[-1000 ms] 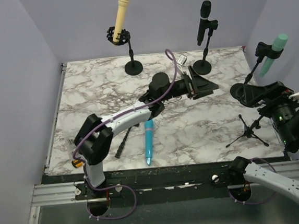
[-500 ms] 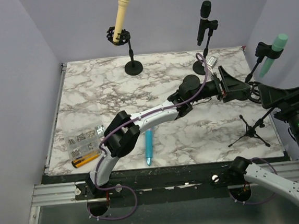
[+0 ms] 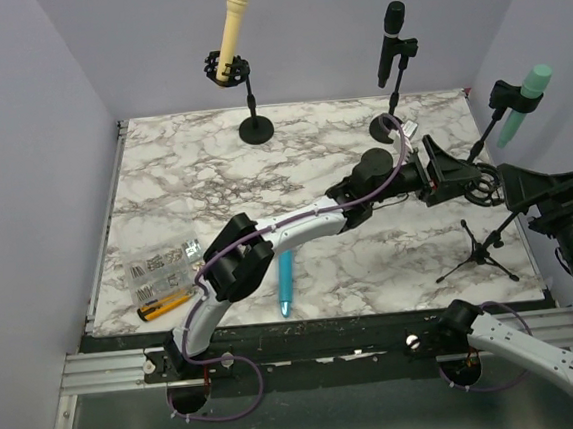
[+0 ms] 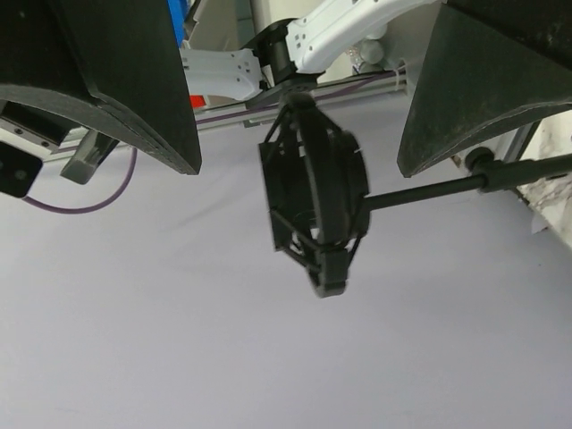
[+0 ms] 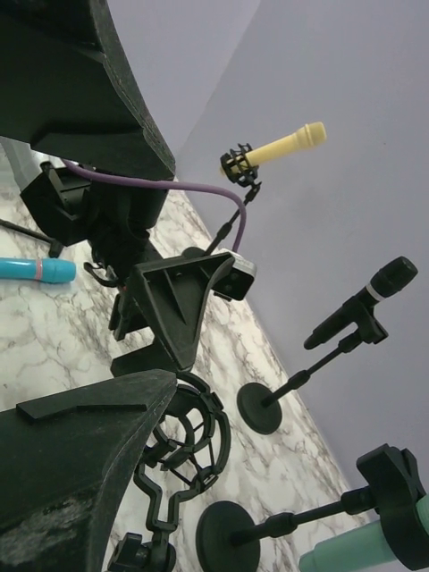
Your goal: Remove the microphone from the stand
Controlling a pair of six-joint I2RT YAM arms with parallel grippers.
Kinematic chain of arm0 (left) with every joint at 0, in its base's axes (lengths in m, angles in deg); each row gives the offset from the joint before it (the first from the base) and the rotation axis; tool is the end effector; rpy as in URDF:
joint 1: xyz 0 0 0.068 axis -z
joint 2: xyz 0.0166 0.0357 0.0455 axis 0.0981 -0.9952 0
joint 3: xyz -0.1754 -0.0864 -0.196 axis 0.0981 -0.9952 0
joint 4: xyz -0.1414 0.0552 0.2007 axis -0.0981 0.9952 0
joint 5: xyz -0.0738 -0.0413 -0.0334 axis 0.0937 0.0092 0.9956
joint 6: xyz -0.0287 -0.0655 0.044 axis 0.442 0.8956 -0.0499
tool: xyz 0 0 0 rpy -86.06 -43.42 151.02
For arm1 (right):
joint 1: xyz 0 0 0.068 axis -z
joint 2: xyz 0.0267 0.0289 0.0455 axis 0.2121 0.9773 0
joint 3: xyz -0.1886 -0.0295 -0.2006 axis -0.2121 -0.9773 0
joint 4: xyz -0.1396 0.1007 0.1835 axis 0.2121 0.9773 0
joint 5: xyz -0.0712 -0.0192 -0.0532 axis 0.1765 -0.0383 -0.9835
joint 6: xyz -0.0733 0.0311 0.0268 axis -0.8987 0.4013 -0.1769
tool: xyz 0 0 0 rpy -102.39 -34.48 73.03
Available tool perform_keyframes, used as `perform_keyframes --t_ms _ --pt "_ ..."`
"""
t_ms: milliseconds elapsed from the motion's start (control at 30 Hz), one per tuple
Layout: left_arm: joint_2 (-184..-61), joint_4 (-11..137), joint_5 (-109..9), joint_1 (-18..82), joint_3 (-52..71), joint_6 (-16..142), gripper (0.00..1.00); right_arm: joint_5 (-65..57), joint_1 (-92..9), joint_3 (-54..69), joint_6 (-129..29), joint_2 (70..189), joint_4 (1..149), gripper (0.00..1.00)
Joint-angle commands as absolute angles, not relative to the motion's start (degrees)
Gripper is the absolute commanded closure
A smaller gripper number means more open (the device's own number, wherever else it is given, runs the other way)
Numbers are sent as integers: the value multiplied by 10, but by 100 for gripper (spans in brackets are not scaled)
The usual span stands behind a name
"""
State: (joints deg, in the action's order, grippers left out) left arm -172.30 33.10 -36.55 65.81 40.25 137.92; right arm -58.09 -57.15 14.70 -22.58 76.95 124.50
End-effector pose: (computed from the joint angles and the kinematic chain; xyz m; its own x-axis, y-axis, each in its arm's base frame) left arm 0.2529 -0.4951 0.3217 -0.9808 -0.1577 -0.1146 0.1362 -0.1338 -0.9816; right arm 0.0361 -0.0394 0.4747 0.0520 0.6017 -0.7970 -0.0039 0.7982 0.6023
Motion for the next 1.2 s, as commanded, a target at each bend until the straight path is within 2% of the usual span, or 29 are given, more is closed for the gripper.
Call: perform_keyframes --t_ms 0,300,533,733,1167 --pt "-1752 330 -361 668 455 1396 7 -565 -573 135 -222 765 1234 5" --pt "-1768 335 -347 671 471 1417 19 -563 -573 130 -217 771 1234 5" --pt "-1757 361 -341 666 471 1394 36 -565 -573 125 -214 773 1237 5" --pt "-1729 377 -339 654 445 1367 47 -565 -573 121 -211 777 1241 5" --pt "-1600 350 -326 588 286 1363 54 -554 -573 73 -202 793 1231 5"
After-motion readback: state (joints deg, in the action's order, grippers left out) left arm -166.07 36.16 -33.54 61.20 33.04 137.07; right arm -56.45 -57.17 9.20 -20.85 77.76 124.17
